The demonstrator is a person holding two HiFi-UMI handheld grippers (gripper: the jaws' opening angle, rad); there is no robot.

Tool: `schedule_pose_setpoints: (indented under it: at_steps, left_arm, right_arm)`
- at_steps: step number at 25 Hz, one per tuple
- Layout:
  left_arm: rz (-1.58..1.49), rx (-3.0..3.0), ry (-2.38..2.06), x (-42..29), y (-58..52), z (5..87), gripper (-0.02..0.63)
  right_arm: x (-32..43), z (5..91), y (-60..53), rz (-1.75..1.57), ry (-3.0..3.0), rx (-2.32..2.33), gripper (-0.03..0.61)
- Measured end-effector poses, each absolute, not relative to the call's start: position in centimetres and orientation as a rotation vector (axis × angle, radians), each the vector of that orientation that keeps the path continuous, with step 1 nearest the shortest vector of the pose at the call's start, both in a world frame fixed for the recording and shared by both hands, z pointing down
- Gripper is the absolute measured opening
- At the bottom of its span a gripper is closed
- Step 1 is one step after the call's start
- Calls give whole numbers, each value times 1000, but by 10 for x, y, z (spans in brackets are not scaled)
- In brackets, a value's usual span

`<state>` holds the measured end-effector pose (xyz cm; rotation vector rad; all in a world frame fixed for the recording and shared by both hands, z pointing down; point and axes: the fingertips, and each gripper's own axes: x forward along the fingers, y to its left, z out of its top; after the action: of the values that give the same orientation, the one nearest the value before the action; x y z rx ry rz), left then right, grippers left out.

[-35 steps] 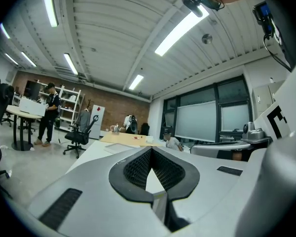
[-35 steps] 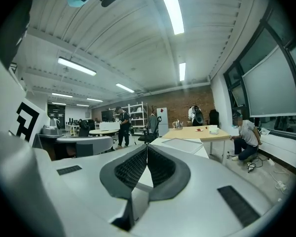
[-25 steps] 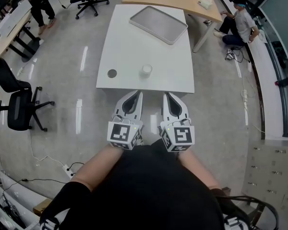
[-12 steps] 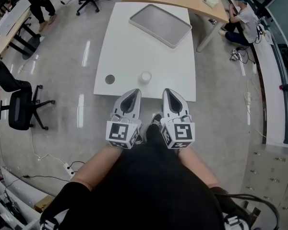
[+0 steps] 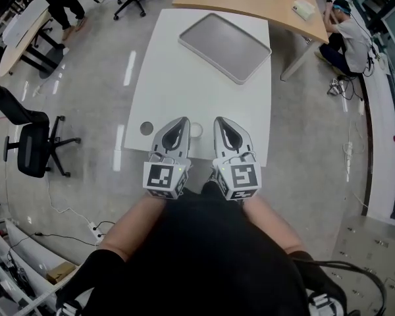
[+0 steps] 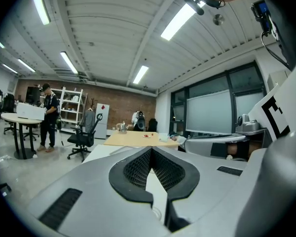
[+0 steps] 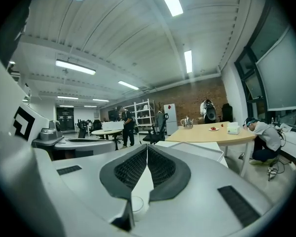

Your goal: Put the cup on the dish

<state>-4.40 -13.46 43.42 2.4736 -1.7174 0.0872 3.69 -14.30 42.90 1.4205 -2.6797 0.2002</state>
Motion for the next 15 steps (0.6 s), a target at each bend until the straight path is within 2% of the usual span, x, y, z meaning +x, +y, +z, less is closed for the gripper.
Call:
schedule_pose_setpoints:
  at_steps: [15]
  left_arm:
    - [290, 2444, -1578, -79, -198, 530, 7]
  right_arm:
    - [-25, 531, -194, 355, -2555, 1208, 14]
